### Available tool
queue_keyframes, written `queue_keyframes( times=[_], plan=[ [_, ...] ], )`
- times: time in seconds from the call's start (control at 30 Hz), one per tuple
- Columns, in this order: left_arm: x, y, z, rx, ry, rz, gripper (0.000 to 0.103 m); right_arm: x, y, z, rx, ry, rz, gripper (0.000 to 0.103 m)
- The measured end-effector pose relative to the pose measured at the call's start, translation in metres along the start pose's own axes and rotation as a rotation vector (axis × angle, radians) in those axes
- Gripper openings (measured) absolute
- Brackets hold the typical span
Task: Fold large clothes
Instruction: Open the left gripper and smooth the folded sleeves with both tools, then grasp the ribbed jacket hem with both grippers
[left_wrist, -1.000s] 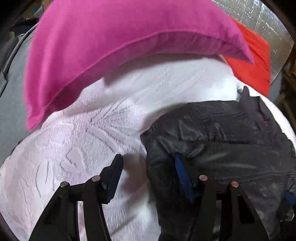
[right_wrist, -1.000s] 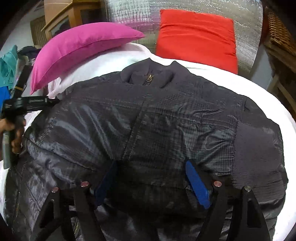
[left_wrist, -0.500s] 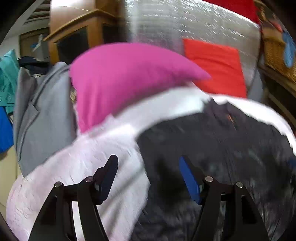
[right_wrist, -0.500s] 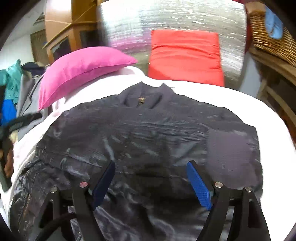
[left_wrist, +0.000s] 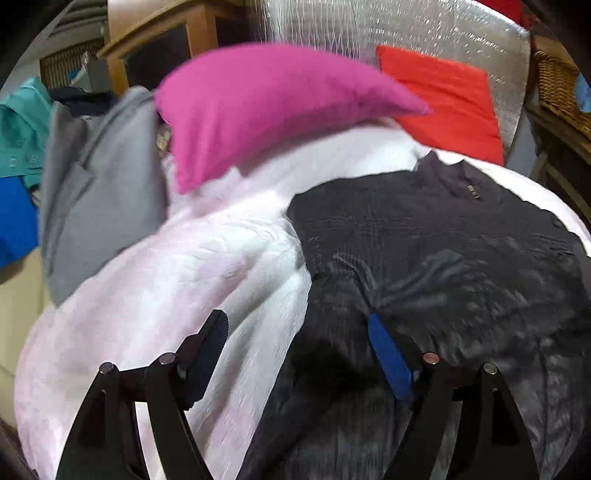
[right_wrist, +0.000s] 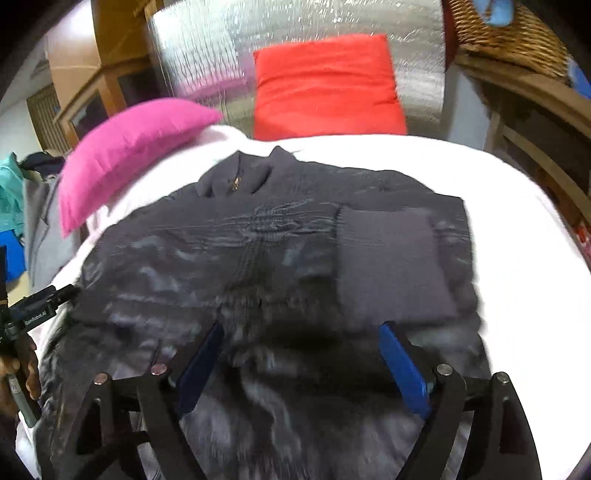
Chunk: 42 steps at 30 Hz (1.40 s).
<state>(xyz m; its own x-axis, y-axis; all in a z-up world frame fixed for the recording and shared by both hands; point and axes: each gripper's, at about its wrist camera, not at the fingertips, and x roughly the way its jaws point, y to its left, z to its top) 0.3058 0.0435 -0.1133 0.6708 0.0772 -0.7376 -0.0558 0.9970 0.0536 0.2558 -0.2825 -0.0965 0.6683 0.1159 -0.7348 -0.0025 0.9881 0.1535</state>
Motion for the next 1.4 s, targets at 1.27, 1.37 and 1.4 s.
queue_keyframes(
  times=[1.27,1.37,1.4],
  plan=[
    [-0.140,0.057,-0.192,-0.167,0.148,-0.073,0.080,-0.165,-0.098,-0.241,0.384,0.038,0.115,0.088],
    [-0.139,0.061,-0.206,-0.177,0.177,-0.093,0.080,-0.161,-0.099,-0.246,0.388,0.053,0.138,0.088],
    [-0.140,0.062,-0.209,-0.179,0.179,-0.100,0.080,-0.161,-0.098,-0.246,0.389,0.053,0.148,0.088]
  ],
)
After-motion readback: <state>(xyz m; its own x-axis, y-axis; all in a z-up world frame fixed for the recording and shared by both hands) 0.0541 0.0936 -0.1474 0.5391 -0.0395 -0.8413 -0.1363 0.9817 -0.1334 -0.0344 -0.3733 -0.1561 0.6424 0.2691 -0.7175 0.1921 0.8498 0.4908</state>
